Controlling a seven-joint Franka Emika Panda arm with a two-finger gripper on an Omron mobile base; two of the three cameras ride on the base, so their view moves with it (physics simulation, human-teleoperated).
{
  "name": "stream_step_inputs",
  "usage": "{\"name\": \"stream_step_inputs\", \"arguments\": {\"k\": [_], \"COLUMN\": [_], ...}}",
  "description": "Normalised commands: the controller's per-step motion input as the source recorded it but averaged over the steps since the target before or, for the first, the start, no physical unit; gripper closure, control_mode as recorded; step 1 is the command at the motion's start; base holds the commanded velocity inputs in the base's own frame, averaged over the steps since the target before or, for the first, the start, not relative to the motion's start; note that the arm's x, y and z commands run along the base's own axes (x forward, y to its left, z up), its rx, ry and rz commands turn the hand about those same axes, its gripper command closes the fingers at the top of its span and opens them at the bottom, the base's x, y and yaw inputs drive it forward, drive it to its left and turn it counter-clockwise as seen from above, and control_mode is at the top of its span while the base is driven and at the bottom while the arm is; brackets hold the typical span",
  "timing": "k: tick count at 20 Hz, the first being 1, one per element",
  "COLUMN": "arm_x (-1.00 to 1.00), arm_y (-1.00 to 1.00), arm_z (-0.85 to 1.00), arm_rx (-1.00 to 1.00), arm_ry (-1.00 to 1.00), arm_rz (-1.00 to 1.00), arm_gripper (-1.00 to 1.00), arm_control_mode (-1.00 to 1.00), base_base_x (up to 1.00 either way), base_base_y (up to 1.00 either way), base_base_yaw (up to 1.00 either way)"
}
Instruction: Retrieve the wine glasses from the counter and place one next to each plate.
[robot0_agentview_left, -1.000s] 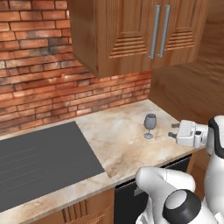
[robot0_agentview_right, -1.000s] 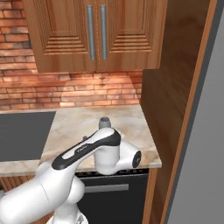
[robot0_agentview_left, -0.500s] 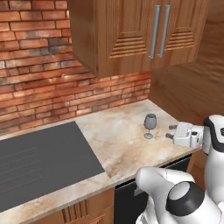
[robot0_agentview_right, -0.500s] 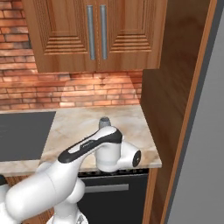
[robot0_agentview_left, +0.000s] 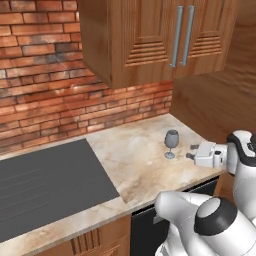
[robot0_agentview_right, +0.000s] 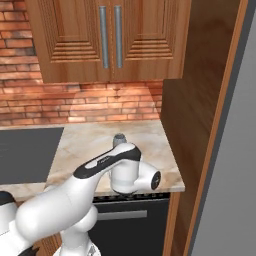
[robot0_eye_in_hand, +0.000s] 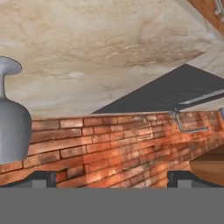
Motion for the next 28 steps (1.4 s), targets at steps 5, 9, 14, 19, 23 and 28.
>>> {"name": "stream_step_inputs", "arguments": {"k": [5, 9, 14, 19, 23, 28], "arm_x": [0.21, 0.3, 0.3, 0.31, 0.34, 0.23], "arm_y": [0.0, 0.0, 0.0, -0.03, -0.08, -0.18], "arm_z": [-0.23, -0.14, -0.16, -0.33, -0.23, -0.16], "arm_rx": [0.0, 0.0, 0.0, 0.0, 0.0, 0.0], "arm_ry": [0.03, 0.01, 0.02, 0.12, 0.07, 0.0], "arm_rz": [0.0, 0.0, 0.0, 0.0, 0.0, 0.0], "arm_gripper": [-1.0, -1.0, -1.0, -1.0, -1.0, -1.0], "arm_control_mode": [-1.0, -1.0, -1.0, -1.0, -1.0, -1.0], "base_base_x": [0.0, 0.0, 0.0, 0.0, 0.0, 0.0], "base_base_y": [0.0, 0.0, 0.0, 0.0, 0.0, 0.0], "base_base_yaw": [0.0, 0.0, 0.0, 0.0, 0.0, 0.0]}}
